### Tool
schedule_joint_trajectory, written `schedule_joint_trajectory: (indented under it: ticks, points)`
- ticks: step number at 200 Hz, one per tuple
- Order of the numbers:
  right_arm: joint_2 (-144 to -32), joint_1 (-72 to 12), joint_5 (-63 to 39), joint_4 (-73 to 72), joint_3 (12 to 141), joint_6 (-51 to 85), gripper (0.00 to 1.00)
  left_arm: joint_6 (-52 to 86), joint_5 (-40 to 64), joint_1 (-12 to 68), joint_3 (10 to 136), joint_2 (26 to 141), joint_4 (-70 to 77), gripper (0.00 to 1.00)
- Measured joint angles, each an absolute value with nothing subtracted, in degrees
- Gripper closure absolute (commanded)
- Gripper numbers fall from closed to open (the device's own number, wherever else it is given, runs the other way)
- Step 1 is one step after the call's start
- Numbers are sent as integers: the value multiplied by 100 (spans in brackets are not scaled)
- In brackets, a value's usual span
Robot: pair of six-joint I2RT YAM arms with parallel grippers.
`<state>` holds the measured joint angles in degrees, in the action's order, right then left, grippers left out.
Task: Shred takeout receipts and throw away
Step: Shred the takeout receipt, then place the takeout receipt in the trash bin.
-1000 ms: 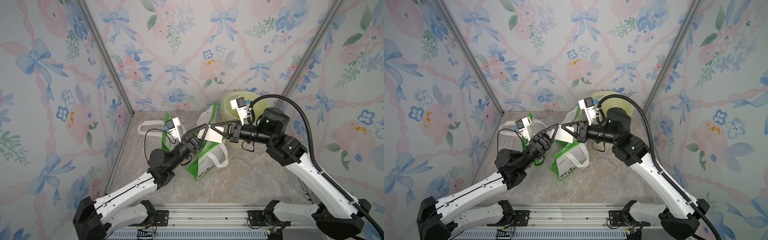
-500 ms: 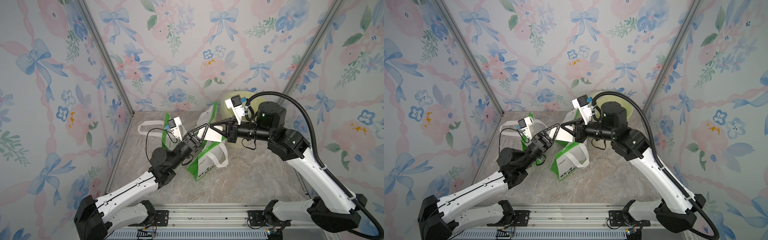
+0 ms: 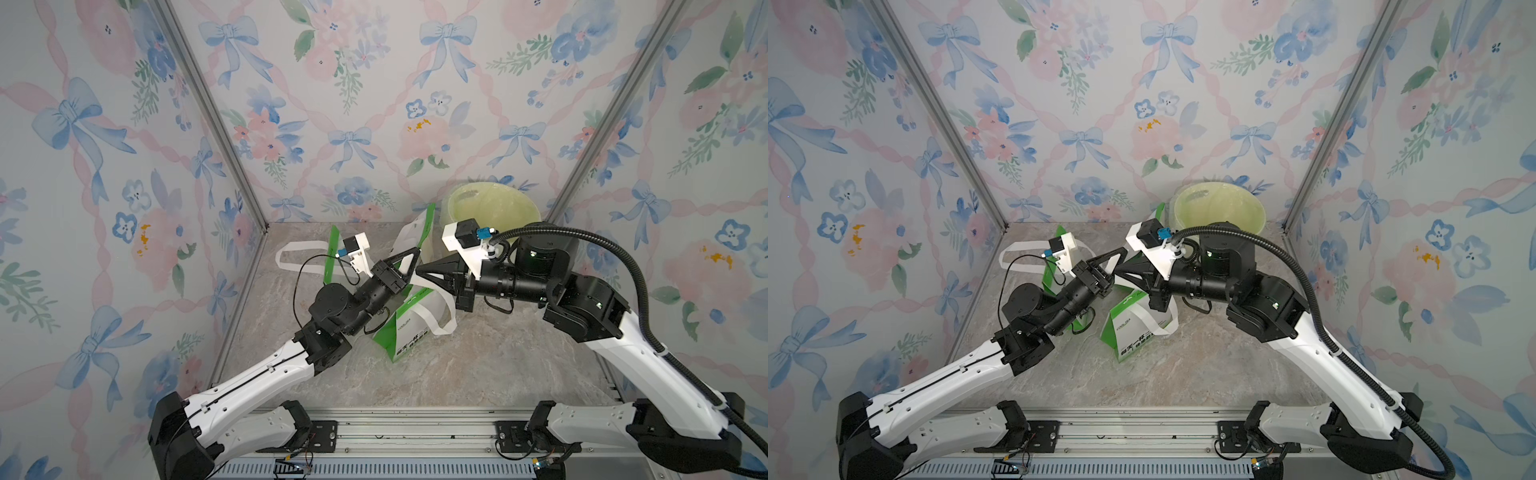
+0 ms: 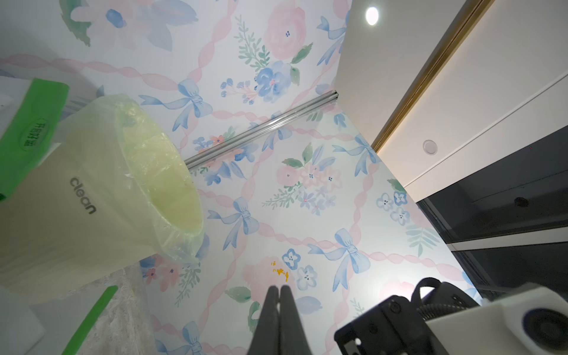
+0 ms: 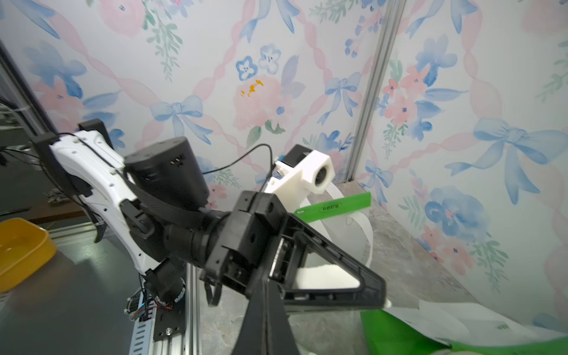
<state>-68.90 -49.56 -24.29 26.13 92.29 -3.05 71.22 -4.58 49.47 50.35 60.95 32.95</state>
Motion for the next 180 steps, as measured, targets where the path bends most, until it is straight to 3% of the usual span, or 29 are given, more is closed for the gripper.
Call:
schedule_joint_trajectory:
  ticks: [29,53,114,126,142,180]
  points:
    - [-6486,-4180,-2622,1726,8663,370,100,7120,-563,4923,5035,6171,3201,100]
    - [-6508,-3315,-1876,1452,8501,727,100,7072,-574,4912,5035,6173,3157,100]
    - [-8405,-1769,252,1697,9308,998,99,6735,-545,4908,5085,6173,3153,100]
    - [-8790,-1643,478,1820,9476,985,91,6665,-526,4908,5129,6173,3155,100]
    - [-9229,-1549,681,2036,9629,987,70,6591,-506,4908,5192,6173,3155,100]
    - [-9526,-1555,843,2622,9756,770,41,6423,-416,4908,5286,6241,3159,100]
